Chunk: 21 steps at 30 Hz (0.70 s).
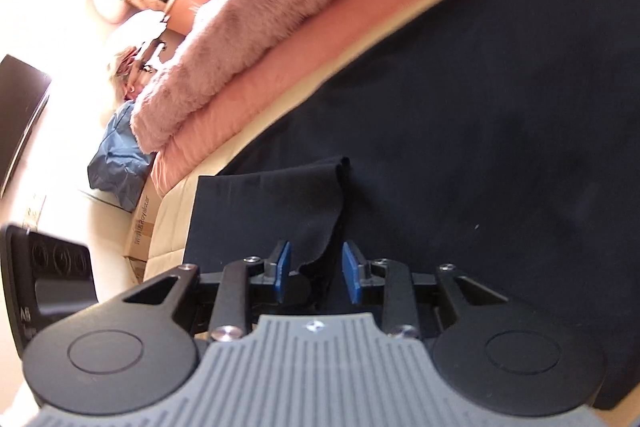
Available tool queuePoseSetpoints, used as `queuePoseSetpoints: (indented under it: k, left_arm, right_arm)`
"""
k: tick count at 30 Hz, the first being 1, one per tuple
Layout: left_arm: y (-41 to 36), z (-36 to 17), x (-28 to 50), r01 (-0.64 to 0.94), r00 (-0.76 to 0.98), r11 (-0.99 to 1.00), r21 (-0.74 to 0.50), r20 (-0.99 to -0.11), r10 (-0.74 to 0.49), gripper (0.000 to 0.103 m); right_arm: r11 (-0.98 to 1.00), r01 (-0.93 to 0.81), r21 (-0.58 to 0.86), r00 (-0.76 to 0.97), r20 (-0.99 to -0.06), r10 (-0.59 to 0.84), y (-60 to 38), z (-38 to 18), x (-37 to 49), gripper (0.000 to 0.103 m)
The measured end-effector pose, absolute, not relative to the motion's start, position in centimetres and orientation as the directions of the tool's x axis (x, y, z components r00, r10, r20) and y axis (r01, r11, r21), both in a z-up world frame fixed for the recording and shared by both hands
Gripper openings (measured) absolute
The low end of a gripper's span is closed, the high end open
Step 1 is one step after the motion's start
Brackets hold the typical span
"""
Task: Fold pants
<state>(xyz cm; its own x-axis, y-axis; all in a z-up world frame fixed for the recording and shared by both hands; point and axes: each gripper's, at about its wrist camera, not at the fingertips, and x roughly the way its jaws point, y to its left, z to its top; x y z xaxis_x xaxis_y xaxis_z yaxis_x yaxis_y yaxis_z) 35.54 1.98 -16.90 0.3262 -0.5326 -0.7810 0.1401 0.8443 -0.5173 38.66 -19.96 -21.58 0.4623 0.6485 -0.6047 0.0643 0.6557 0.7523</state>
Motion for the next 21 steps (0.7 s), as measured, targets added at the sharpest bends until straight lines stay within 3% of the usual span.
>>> queuePoseSetpoints:
  k: [9,11,12,13,15,21]
  left_arm:
    - [1.8,-17.4,35.8,0.158,0.334,0.839,-0.521,-0.771,-0.542,0.001]
    - [1.8,-17.0,35.7,0.159,0.339,0.839,-0.52,-0.77,-0.541,0.003]
    - [1.8,-16.7,35.5,0.163,0.343,0.84,-0.518,-0.768,-0.541,0.01]
    - [1.9,-16.3,35.3,0.171,0.351,0.84,-0.515,-0.765,-0.541,0.021]
    - [2.7,-15.0,34.5,0.186,0.389,0.844,-0.503,-0.751,-0.534,0.029]
    - [8.9,-10.2,31.4,0.096,0.599,0.898,-0.429,-0.696,-0.397,0.036]
  right_arm:
    - [0.612,0.129,0.781,0.473,-0.59,0.654,-19.6,-22.9,39.6,0.022]
    - [0.615,0.141,0.775,0.471,-0.599,0.647,-19.4,-23.3,39.8,0.007]
    - [0.611,0.146,0.778,0.472,-0.598,0.648,-19.7,-23.4,39.7,0.001]
    - [0.605,0.146,0.782,0.476,-0.592,0.651,-19.8,-23.2,39.7,0.0]
    - [0.628,0.113,0.77,0.484,-0.595,0.642,-19.6,-22.3,39.7,0.0]
    - [0.664,-0.038,0.747,0.519,-0.553,0.652,-18.3,-15.9,41.2,0.0]
